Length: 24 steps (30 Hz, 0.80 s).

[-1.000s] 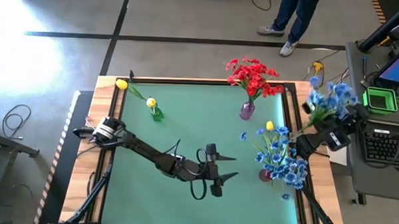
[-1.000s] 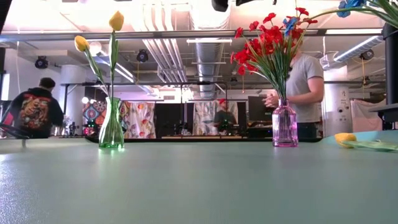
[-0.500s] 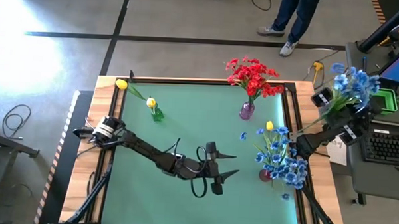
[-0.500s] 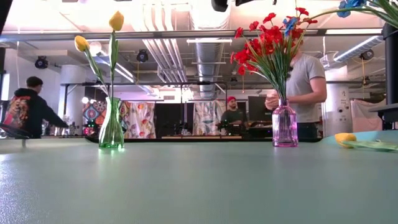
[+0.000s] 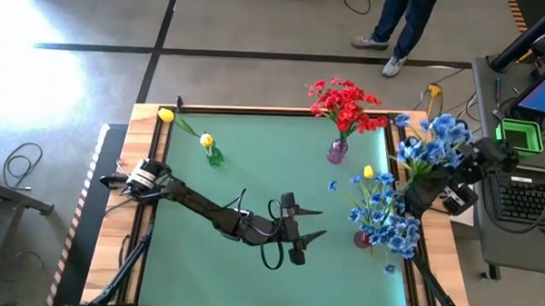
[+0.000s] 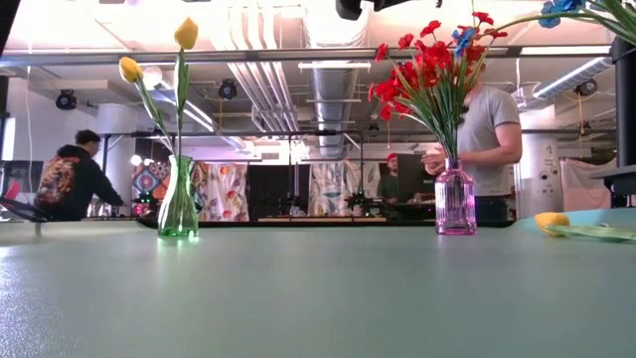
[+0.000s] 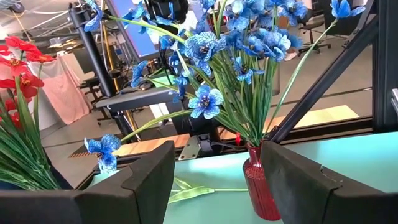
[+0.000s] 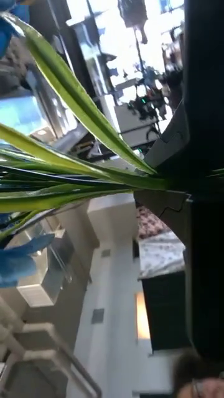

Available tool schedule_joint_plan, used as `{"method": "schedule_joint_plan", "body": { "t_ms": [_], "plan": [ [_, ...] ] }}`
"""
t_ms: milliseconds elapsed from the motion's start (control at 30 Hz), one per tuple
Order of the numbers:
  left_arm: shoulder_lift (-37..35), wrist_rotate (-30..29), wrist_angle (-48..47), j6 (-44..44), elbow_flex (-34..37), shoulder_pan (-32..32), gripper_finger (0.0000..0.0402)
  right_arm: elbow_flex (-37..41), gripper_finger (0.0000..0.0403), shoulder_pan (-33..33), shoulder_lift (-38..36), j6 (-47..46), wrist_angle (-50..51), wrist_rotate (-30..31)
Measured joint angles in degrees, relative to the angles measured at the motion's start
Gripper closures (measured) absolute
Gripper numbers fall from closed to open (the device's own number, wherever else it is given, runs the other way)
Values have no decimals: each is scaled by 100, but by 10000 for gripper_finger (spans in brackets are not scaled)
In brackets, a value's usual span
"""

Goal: Sort flowers into vase by color
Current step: Put the blue flower into the red vase

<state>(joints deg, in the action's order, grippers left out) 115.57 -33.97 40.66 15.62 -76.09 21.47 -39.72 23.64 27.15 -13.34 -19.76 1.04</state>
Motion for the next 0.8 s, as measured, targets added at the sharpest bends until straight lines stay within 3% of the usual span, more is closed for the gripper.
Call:
{"method": "schedule_joint_plan", "body": {
  "t_ms": [300, 567, 667, 800],
  "plan": [
    [-76, -65, -11, 307, -152, 2, 178, -3, 385, 11, -85, -414, 699, -205],
    [-289, -46, 9, 1432, -1099, 11, 178, -14, 385, 11, -189, -331, 751, -138],
    [-291, 217, -266, 1631, -1627, -32, 178, -14, 385, 11, -181, -208, 745, -83],
    [-257, 1279, -1825, 1351, -2604, -246, 178, -14, 385, 9, -143, -102, 725, 83]
  ]
}}
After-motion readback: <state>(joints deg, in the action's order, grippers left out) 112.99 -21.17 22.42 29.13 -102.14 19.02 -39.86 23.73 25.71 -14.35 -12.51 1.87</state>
